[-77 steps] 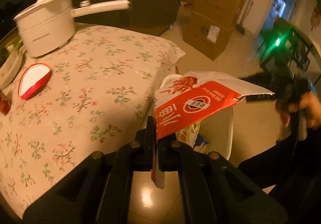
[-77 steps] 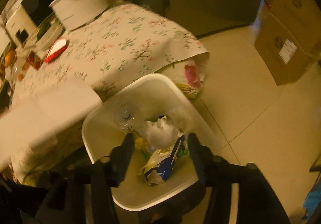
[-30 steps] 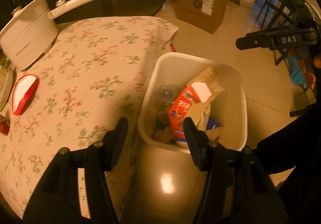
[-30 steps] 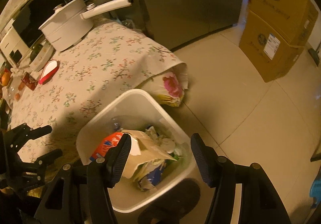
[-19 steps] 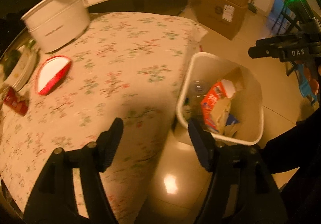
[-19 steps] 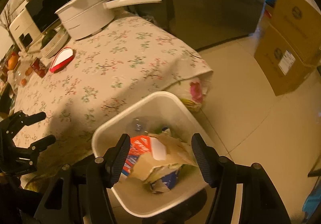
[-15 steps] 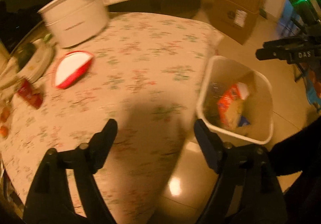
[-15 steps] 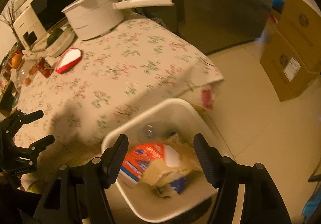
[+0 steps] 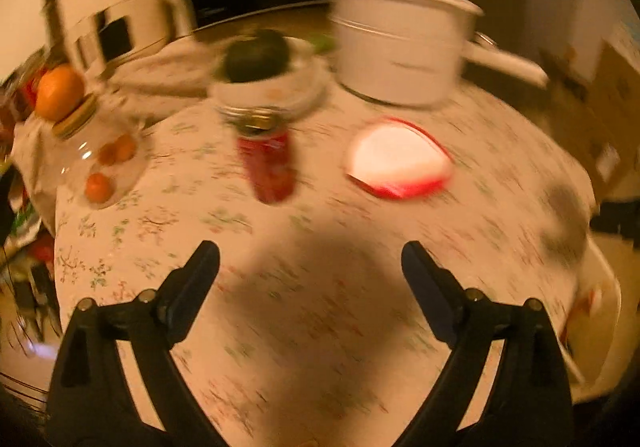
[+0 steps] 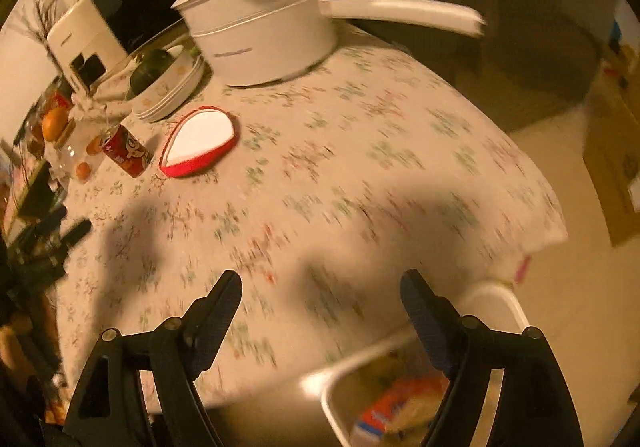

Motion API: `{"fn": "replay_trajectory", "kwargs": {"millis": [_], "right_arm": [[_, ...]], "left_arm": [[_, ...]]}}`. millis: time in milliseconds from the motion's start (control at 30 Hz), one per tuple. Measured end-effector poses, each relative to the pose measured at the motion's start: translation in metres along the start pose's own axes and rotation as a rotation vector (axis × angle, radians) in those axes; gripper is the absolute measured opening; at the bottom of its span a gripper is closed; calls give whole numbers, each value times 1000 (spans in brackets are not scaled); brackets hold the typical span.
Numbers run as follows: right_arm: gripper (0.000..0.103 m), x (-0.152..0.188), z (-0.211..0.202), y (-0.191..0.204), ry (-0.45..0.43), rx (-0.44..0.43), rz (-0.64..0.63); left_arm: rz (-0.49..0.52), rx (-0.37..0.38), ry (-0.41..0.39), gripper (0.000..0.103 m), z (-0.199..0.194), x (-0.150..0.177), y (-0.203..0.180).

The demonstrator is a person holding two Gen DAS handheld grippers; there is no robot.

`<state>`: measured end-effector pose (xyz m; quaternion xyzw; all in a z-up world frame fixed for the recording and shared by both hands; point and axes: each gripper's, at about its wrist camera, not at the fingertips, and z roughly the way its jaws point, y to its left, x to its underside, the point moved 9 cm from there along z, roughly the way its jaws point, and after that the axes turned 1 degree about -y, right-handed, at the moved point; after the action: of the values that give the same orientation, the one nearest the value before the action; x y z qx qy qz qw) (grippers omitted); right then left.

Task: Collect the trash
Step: 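Grasp the red can with the left gripper while the right grasps the red-rimmed tray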

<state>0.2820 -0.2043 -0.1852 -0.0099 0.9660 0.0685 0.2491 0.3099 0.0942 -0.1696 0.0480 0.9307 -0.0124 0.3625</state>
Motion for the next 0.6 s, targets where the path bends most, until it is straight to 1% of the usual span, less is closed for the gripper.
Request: {"fn": "replay_trajectory", "kwargs": {"millis": [100, 167, 267, 367, 467, 600], "right_arm": [[83, -21, 26, 25, -3, -39, -17], [83, -36, 47, 45, -1, -73, -29], [83, -57, 73, 69, -14, -101, -47], [83, -73, 95, 84, -16, -124, -29], [83, -89, 122, 95, -3, -169, 18], [82, -116, 140, 102, -45, -159, -28]], "left_arm": [[-57, -1, -8, 92, 17, -7, 17], [-100, 23, -16, 92, 33, -12, 26], [-133, 49, -35, 92, 52, -22, 30], [-142, 65, -60, 92, 66, -35, 30], [-153, 73, -83, 92, 77, -45, 33], [-172, 97, -123, 90, 88, -57, 38]]}}
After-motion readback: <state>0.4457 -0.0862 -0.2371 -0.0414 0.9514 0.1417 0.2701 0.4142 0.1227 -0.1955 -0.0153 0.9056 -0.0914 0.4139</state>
